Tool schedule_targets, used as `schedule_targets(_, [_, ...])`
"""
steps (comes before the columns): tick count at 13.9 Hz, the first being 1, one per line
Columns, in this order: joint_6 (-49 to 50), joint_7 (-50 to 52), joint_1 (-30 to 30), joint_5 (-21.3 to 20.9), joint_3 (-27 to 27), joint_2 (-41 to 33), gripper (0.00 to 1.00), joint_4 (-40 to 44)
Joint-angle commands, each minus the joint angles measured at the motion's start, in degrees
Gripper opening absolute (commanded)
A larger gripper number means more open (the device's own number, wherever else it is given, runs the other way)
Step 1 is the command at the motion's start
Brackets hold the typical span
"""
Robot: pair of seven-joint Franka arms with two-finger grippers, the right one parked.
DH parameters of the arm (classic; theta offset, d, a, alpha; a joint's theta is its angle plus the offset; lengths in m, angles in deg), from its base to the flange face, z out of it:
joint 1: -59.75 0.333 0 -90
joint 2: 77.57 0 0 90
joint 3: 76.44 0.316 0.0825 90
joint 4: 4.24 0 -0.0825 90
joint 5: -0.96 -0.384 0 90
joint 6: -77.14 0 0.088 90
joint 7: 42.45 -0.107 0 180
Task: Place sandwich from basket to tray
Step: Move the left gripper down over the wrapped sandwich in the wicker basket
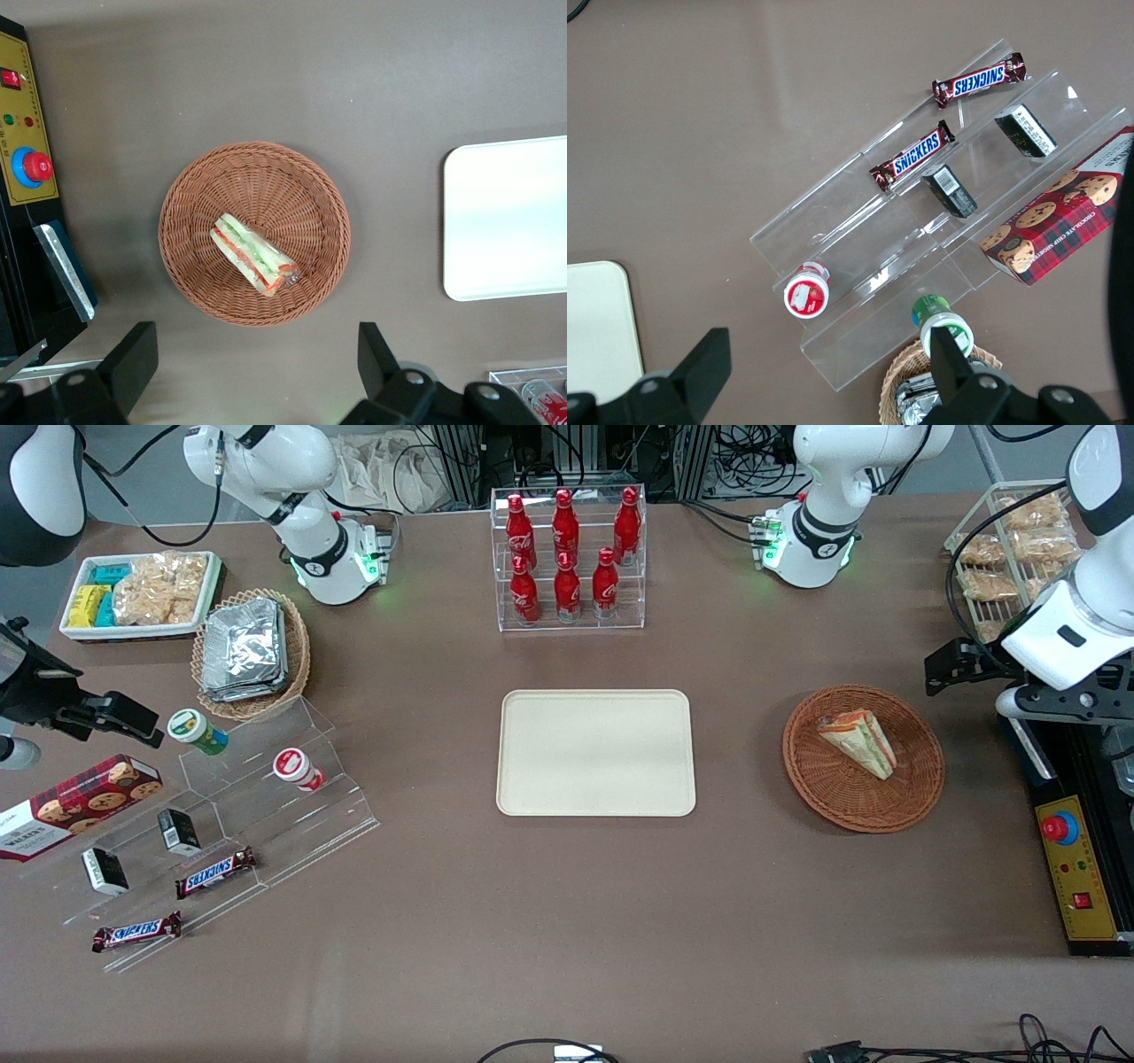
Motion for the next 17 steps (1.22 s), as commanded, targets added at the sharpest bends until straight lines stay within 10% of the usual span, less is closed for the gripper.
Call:
schedule_targets(1, [3.1, -1.3, -0.8, 0.7, 1.0, -0.1, 1.00, 1.3])
schedule_targets(6, [3.0, -1.8, 1.8, 0.0, 1.3, 0.9, 1.00, -0.4])
schedule_targets(17, [-26.6, 22.3, 1.8, 0.0, 4.0, -8.5, 1.00, -35.2])
